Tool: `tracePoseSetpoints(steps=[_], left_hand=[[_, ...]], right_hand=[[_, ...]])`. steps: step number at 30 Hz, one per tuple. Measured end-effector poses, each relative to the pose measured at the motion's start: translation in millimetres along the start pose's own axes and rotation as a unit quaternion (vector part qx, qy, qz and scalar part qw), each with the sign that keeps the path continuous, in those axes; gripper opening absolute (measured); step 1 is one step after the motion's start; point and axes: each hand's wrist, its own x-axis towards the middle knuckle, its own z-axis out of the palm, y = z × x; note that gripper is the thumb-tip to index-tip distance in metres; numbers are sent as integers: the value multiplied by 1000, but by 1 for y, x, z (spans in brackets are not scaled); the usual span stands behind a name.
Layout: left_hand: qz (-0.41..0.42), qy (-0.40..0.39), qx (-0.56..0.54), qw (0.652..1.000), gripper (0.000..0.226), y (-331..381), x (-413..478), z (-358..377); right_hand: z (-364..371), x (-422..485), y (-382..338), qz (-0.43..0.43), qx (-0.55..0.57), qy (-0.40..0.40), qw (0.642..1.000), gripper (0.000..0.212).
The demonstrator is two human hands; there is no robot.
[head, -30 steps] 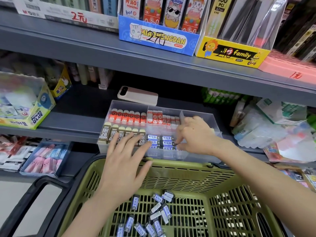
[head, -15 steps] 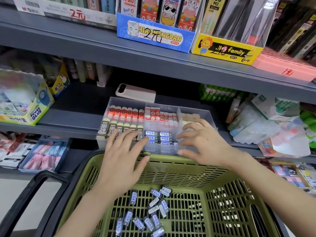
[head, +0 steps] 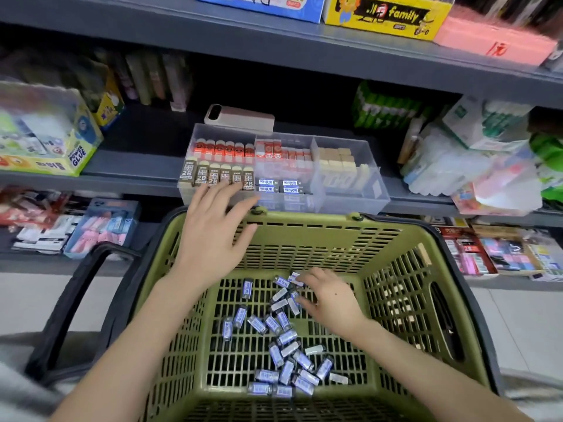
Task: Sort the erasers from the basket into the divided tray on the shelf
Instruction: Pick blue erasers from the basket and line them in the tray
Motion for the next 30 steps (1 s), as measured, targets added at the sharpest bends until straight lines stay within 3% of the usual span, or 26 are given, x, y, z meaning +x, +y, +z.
tracePoseSetpoints(steps=[3,7,10,14,18,24,27,28,30], left_hand=[[-5,38,-22,999,37,5,-14,-5],[-50,49,-75,995,36,14,-36,-7],[-78,34,-112,990,40,21,-47,-3],[-100,16,-143,985,32,24,-53,6],[-94,-2,-150,984,22,24,-51,14],[-131,-48,-186,973,26,26,-49,22],[-236,-94,-321,912,20,33,-52,31],[-298,-120,-383,866,17,36,-53,33],[-433,-173,-507,725,14,41,-53,39]], right_hand=[[44,-1,18,137,41,-105,984,69],[72,8,23,157,48,-102,981,92],[79,14,23,169,60,-84,980,87],[87,13,15,176,26,-101,979,56],[95,14,15,168,28,-87,982,56],[98,10,9,177,93,-78,977,44],[82,2,6,243,186,-52,950,44],[73,1,3,262,230,-36,937,45],[54,-1,-7,272,330,2,904,46]])
